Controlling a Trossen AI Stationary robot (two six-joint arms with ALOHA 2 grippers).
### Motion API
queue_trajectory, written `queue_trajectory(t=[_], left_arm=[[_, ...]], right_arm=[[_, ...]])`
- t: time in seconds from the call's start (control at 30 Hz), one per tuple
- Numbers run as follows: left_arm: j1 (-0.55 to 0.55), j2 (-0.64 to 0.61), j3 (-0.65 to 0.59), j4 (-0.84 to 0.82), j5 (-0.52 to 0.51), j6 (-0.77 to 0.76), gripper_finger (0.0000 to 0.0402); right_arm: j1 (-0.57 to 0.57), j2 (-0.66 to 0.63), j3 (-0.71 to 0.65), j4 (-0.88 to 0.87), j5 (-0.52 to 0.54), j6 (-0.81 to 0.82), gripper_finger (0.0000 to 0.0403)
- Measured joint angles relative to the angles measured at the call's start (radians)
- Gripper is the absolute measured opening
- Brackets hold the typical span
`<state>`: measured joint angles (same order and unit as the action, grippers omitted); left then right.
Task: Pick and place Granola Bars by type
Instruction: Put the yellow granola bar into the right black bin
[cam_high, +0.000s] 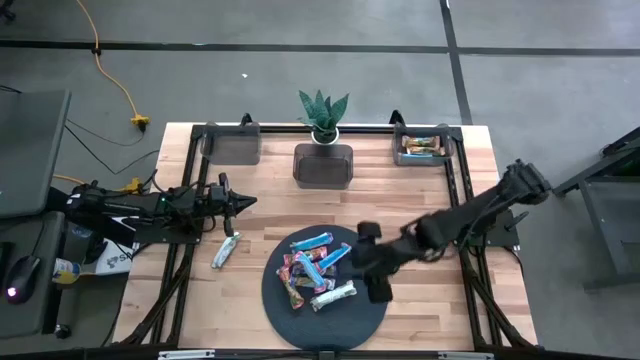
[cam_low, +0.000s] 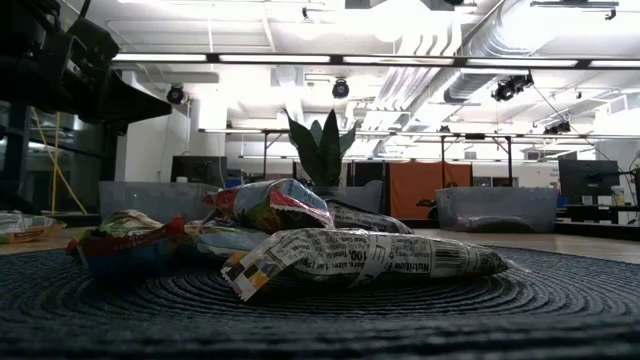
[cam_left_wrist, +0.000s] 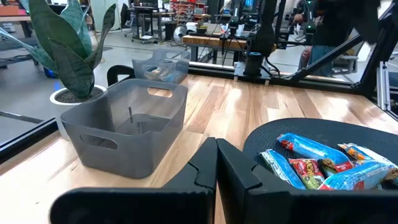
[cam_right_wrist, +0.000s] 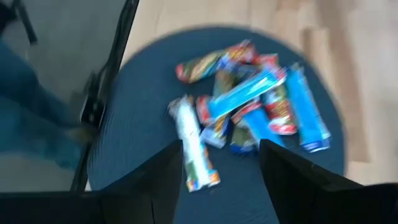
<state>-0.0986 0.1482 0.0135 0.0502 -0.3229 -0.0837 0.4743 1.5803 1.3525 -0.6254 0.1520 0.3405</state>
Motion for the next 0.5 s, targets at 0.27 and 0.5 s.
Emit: queue_trajectory(t=[0.27, 0.5], left_arm=[[0.000, 0.000, 0.000, 0.000, 0.000, 0.000, 0.0001], [0.000, 0.000, 0.000, 0.000, 0.000, 0.000, 0.0001]], right_arm=[[0.056, 0.158, 0.000, 0.013, -0.004, 0.000, 0.0194], [0.059, 0.233, 0.000, 0.103, -0.007, 0.000, 0.0194]])
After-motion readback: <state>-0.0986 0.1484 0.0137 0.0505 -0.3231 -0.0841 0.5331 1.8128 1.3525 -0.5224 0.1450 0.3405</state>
